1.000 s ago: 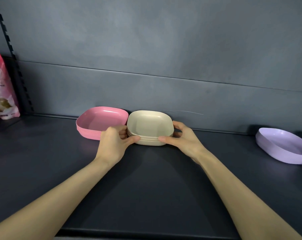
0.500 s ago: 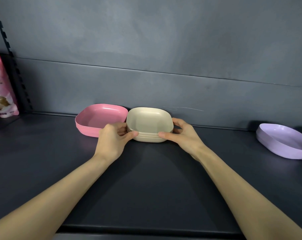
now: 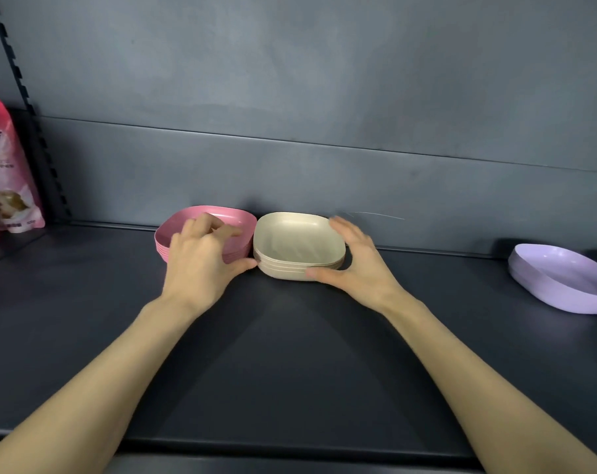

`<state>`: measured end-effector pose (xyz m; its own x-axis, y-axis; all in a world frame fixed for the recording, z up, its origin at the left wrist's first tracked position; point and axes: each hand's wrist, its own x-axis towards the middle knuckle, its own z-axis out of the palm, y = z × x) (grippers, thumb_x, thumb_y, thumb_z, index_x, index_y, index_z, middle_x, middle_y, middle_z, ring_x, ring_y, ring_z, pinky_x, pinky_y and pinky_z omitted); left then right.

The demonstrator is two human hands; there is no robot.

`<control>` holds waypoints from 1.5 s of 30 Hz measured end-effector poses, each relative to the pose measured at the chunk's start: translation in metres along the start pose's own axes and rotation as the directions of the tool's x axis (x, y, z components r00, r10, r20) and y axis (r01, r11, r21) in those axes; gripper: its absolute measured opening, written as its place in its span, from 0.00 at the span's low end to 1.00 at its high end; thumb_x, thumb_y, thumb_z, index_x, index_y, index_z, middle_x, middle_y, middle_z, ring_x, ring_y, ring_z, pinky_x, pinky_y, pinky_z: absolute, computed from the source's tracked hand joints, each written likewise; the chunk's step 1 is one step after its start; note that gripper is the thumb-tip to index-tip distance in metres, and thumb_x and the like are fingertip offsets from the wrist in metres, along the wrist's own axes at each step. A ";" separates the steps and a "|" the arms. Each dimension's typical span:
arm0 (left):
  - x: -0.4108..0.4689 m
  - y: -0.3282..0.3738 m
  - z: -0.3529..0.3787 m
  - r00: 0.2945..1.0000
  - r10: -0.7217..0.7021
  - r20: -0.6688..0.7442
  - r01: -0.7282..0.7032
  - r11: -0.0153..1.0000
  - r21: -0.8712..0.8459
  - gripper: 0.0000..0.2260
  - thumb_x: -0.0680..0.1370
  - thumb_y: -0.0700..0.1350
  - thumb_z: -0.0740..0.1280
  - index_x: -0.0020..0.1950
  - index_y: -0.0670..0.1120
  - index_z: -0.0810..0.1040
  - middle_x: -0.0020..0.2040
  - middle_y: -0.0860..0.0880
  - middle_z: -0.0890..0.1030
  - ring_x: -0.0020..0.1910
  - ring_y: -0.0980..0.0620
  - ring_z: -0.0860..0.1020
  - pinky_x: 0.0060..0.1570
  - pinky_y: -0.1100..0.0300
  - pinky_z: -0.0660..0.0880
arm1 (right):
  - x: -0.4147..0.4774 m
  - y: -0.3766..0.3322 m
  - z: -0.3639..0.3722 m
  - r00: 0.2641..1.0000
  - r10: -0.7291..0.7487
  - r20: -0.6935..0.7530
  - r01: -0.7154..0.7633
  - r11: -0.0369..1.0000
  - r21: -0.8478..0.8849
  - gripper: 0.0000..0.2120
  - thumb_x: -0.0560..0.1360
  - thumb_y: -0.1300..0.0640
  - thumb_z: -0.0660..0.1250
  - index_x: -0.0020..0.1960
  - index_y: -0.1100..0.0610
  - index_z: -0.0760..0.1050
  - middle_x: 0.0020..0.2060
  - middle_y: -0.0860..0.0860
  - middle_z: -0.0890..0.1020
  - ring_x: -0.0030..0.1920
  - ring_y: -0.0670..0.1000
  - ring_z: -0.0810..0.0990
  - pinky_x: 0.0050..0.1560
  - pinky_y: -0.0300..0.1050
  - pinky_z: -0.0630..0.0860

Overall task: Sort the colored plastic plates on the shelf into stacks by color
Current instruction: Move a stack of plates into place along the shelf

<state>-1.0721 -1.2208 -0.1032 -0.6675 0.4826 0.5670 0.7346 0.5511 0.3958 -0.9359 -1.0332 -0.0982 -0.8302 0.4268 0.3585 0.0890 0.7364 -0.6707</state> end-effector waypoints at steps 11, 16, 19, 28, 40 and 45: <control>0.002 -0.012 -0.008 0.983 0.000 0.184 -0.037 0.980 0.195 0.10 0.78 0.52 0.64 0.51 0.47 0.80 0.43 0.43 0.81 0.43 0.41 0.70 0.42 0.57 0.60 | 0.012 -0.019 0.022 0.962 -0.130 0.238 0.200 0.934 -0.296 0.13 0.77 0.48 0.64 0.35 0.49 0.71 0.33 0.46 0.71 0.44 0.50 0.65 0.64 0.52 0.61; 0.002 -0.008 -0.007 0.985 0.002 0.171 -0.041 0.973 0.227 0.11 0.78 0.52 0.64 0.48 0.46 0.79 0.42 0.41 0.80 0.40 0.42 0.67 0.41 0.57 0.60 | 0.015 -0.023 0.025 0.954 -0.135 0.268 0.200 0.951 -0.234 0.17 0.76 0.49 0.66 0.35 0.60 0.72 0.37 0.58 0.73 0.44 0.55 0.67 0.53 0.49 0.67; 0.003 -0.011 -0.007 0.985 0.001 0.174 -0.031 0.985 0.168 0.10 0.77 0.51 0.66 0.44 0.45 0.79 0.35 0.42 0.77 0.38 0.43 0.65 0.41 0.56 0.61 | 0.017 -0.023 0.026 0.950 -0.149 0.273 0.212 0.952 -0.219 0.19 0.76 0.50 0.66 0.35 0.64 0.69 0.36 0.61 0.70 0.40 0.55 0.63 0.44 0.46 0.62; 0.006 -0.019 -0.002 0.985 -0.007 0.173 -0.013 0.994 0.110 0.08 0.76 0.50 0.68 0.42 0.47 0.79 0.29 0.49 0.69 0.39 0.41 0.67 0.43 0.55 0.63 | 0.018 -0.021 0.025 0.949 -0.174 0.264 0.231 0.951 -0.204 0.21 0.76 0.51 0.67 0.35 0.66 0.66 0.35 0.61 0.67 0.38 0.50 0.59 0.41 0.46 0.58; 0.001 -0.007 0.010 0.942 0.301 0.147 -0.295 0.954 -0.058 0.21 0.74 0.52 0.69 0.66 0.48 0.74 0.65 0.52 0.74 0.66 0.49 0.69 0.57 0.59 0.59 | 0.013 -0.009 0.005 0.981 -0.066 0.185 0.120 0.946 -0.301 0.16 0.74 0.46 0.68 0.61 0.47 0.76 0.60 0.47 0.77 0.65 0.55 0.64 0.69 0.49 0.59; 0.005 0.002 0.019 0.883 0.418 0.213 -0.411 0.908 -0.079 0.16 0.78 0.55 0.58 0.54 0.48 0.80 0.53 0.53 0.80 0.57 0.50 0.75 0.51 0.59 0.64 | 0.008 0.000 -0.004 0.970 -0.138 0.202 0.196 0.931 -0.307 0.07 0.77 0.51 0.65 0.50 0.49 0.80 0.48 0.42 0.82 0.49 0.46 0.73 0.67 0.48 0.58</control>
<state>-1.0762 -1.2038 -0.1133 -0.3078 0.8017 0.5124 0.9512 0.2481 0.1833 -0.9399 -1.0274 -0.0926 -0.9284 0.2064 0.3089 0.0889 0.9307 -0.3547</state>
